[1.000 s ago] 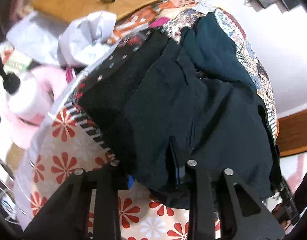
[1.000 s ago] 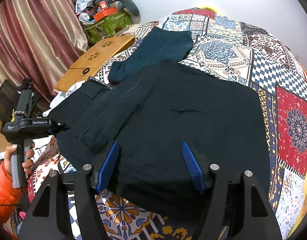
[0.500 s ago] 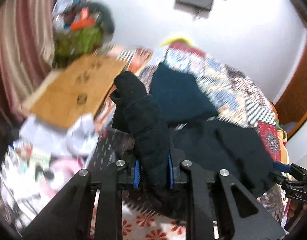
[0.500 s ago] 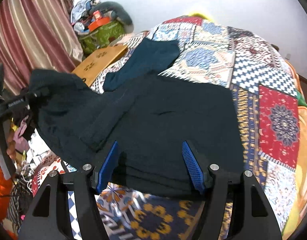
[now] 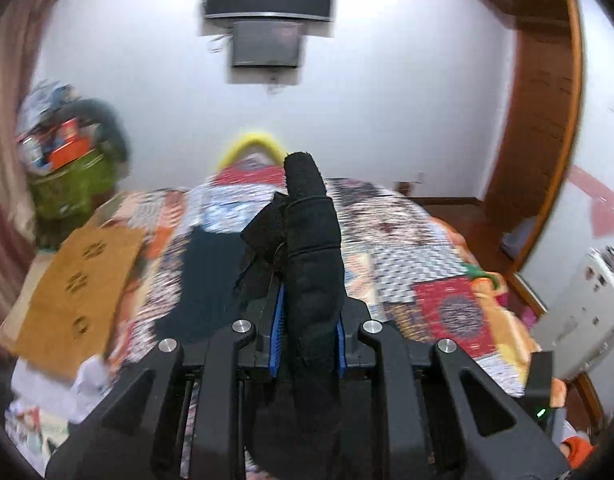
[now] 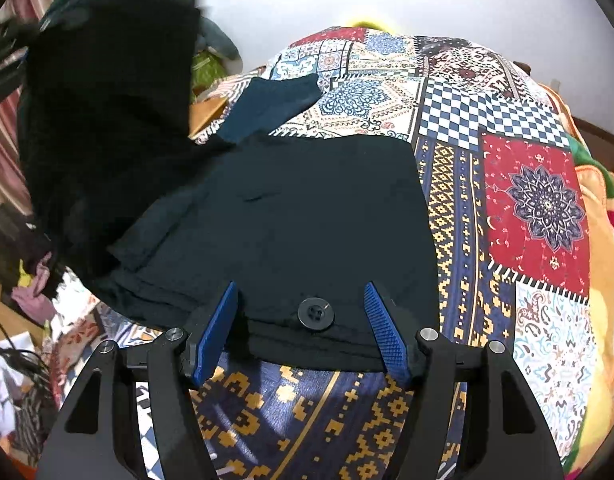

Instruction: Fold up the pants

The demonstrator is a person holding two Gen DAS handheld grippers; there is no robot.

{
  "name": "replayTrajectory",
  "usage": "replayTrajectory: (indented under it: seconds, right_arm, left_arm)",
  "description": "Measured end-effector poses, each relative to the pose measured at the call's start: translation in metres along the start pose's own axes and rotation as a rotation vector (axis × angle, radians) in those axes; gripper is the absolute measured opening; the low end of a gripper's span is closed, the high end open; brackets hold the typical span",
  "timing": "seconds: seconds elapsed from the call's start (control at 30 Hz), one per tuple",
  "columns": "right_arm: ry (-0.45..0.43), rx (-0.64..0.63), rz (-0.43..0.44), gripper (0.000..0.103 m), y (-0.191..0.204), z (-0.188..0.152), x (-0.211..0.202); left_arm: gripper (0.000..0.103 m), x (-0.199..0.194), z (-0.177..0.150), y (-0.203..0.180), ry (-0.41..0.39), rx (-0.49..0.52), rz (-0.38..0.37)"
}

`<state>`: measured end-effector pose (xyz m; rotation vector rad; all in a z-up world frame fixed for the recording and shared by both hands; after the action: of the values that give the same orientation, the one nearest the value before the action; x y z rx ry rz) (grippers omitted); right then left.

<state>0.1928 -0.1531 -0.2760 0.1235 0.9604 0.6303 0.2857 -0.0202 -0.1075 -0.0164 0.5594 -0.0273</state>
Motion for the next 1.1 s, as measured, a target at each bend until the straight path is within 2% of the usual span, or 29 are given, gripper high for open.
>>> replayTrajectory:
  seconds: [0.1,0.2,0.33,0.4,0.47,0.5,0.57,0.6,0.63,0.73,0.8,0.87,0.93,1.03,1.1]
  right_arm:
    - [-0.012,0.014,0.007,0.062,-0.006,-0.002,-0.010]
    - [-0.026,0.035,-0.002,0.062,-0.016,-0.006,-0.022]
    - [-0.032,0.071,-0.041,0.062,-0.037,-0.014,-0.038]
    - [-0.028,0.094,-0.068,0.062,-0.050,-0.021,-0.045]
    - [-0.014,0.110,-0.094,0.062,-0.059,-0.028,-0.050]
    - [-0.010,0.116,-0.105,0.062,-0.063,-0.031,-0.052]
    - [-0.009,0.128,-0.120,0.062,-0.068,-0.036,-0.057]
    - [-0.011,0.132,-0.126,0.062,-0.070,-0.037,-0.061]
    - [-0.016,0.134,-0.132,0.062,-0.071,-0.038,-0.065]
    - [-0.039,0.132,-0.156,0.062,-0.069,-0.038,-0.075]
    - [-0.068,0.123,-0.181,0.062,-0.070,-0.031,-0.079]
    - [-0.095,0.110,-0.188,0.062,-0.064,-0.023,-0.085]
    - [-0.121,0.099,-0.175,0.062,-0.057,-0.014,-0.088]
    - [-0.151,0.085,-0.155,0.062,-0.046,-0.002,-0.090]
    - [-0.161,0.079,-0.138,0.062,-0.039,0.003,-0.087]
  left_arm:
    - [0.020,0.012,-0.002,-0.050,0.017,0.070,-0.092]
    - [0.020,0.025,-0.024,-0.091,0.074,0.134,-0.173]
    - [0.020,0.053,-0.079,-0.130,0.233,0.208,-0.253]
    - [0.020,0.068,-0.108,-0.138,0.342,0.200,-0.293]
    - [0.021,0.075,-0.125,-0.140,0.410,0.188,-0.322]
    - [0.024,0.075,-0.133,-0.143,0.431,0.191,-0.330]
    - [0.035,0.075,-0.141,-0.149,0.467,0.203,-0.353]
    - [0.046,0.072,-0.143,-0.150,0.474,0.209,-0.361]
    - [0.057,0.069,-0.142,-0.150,0.474,0.215,-0.365]
    - [0.067,0.057,-0.127,-0.147,0.436,0.231,-0.355]
    - [0.068,0.047,-0.109,-0.139,0.387,0.233,-0.333]
    - [0.076,0.040,-0.084,-0.118,0.305,0.206,-0.284]
    - [0.092,0.039,-0.062,-0.091,0.240,0.166,-0.233]
    - [0.096,0.051,-0.038,-0.044,0.187,0.139,-0.111]
    - [0.096,0.071,-0.034,-0.018,0.212,0.145,-0.058]
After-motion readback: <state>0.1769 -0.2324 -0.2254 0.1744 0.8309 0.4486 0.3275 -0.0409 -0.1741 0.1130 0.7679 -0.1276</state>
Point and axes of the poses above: each gripper's, at about its wrist camera, not at the fingertips, and x roughly the way its jaws point, y to its left, z to its top, the point moved 7 cm from there along x, roughly the way its jaws point, and after that the axes turned 5 degrees about z, right-handed, at the moved point
